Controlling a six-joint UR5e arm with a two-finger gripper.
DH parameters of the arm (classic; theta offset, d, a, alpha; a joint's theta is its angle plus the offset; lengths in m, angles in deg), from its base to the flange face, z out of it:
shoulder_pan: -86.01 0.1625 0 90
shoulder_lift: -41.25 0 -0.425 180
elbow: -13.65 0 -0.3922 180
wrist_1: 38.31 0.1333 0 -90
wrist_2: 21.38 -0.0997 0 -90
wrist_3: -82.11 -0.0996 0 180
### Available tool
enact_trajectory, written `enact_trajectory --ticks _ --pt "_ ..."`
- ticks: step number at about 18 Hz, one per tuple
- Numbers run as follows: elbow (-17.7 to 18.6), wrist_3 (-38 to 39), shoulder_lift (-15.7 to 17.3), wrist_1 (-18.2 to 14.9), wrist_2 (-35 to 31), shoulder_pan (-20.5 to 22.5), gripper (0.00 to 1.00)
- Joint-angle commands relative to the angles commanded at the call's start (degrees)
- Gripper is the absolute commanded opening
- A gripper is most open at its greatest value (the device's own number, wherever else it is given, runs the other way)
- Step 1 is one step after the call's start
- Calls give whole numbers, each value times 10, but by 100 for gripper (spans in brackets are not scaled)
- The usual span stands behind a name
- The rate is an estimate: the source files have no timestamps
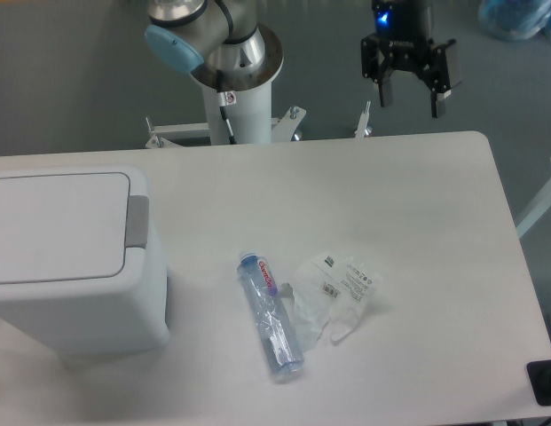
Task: Open the trash can
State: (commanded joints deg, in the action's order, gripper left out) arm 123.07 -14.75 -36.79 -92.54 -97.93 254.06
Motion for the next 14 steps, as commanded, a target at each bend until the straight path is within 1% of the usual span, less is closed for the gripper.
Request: enact_trajectory --ticks 6,8,10,14 --pt "-2 5 3 -2 2 0 100" --pt "-1 54 7 -2 5 0 100" --pt "-5 129 7 -2 17 -4 100" --pt "-8 255 4 0 30 -39 100"
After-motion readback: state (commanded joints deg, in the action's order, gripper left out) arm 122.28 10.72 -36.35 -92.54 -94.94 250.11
